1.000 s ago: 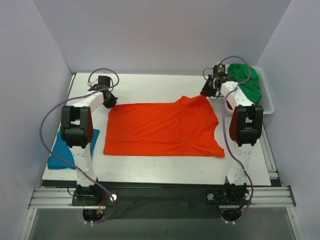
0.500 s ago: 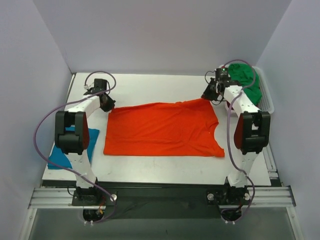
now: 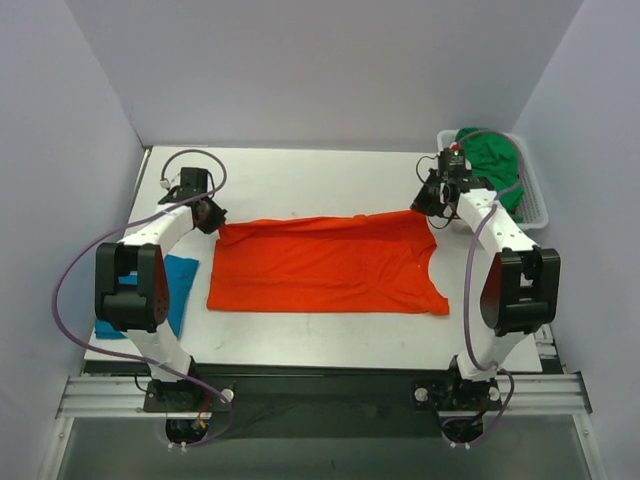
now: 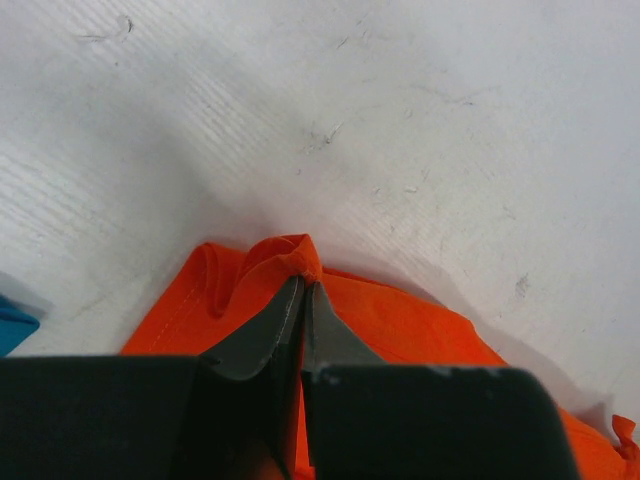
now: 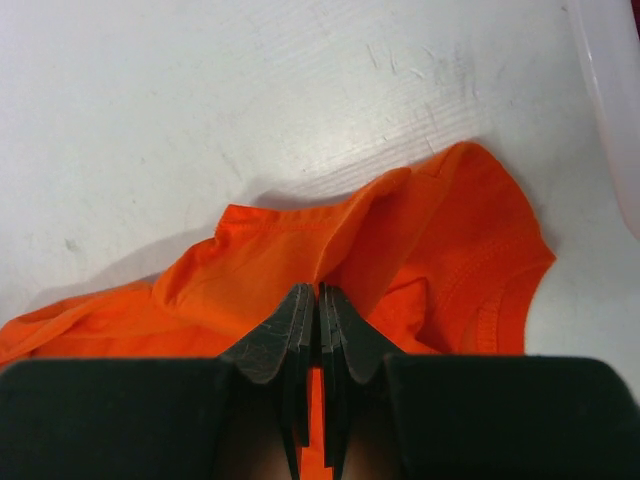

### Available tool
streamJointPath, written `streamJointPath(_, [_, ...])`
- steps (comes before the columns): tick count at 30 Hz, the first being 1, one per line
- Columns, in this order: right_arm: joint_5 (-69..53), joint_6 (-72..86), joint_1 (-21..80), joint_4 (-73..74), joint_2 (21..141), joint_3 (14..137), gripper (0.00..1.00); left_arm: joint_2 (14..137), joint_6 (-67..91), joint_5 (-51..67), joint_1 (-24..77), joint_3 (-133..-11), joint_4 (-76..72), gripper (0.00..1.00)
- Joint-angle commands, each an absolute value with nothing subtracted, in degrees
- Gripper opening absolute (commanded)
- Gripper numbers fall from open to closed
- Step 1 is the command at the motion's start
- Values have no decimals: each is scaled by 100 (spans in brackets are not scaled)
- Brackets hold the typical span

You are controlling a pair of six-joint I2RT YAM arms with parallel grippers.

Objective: Fold and stack the t-shirts
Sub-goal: Grap the side of the flattened tshirt furthest away from the robot with both arms, then fold the other side of the tshirt into a rectangle

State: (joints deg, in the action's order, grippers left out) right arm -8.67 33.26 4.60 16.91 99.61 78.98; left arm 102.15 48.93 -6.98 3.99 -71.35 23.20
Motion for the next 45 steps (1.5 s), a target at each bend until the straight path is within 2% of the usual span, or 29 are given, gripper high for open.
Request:
streamJointPath(1, [-607, 3366, 501, 1732, 9475, 7621, 0, 9713, 4948, -703, 325, -6944, 2092, 0])
streamJointPath(14, [-571, 3366, 510, 1565, 8491, 6460, 0, 8684, 5054, -703, 308, -5723, 1697, 0])
streamJointPath(20, [-598, 3445, 536, 1442, 8104, 5995, 0, 8464, 5036, -589, 211, -5528, 1468, 0])
streamJointPath(25, [-606, 3437, 536, 1345, 8068, 5906, 0, 8744, 5010, -466, 132, -5888, 1380, 0])
streamJointPath(31, [-668, 3358, 519, 1380, 8534, 6494, 0, 9368, 4913, -272, 123, -6871, 1555, 0])
streamJointPath(34, [-633, 3340, 475, 1406, 8561, 6565, 0, 9387, 4869, -272, 123, -6979, 1661, 0])
streamJointPath(40, [-624, 3331, 501, 1397, 8403, 6250, 0, 9054, 5044, -316, 123, -6233, 1521, 0])
streamJointPath(45, [-677, 3384, 527, 1099, 8183, 5485, 0, 8684, 5168, -448, 123, -5337, 1283, 0])
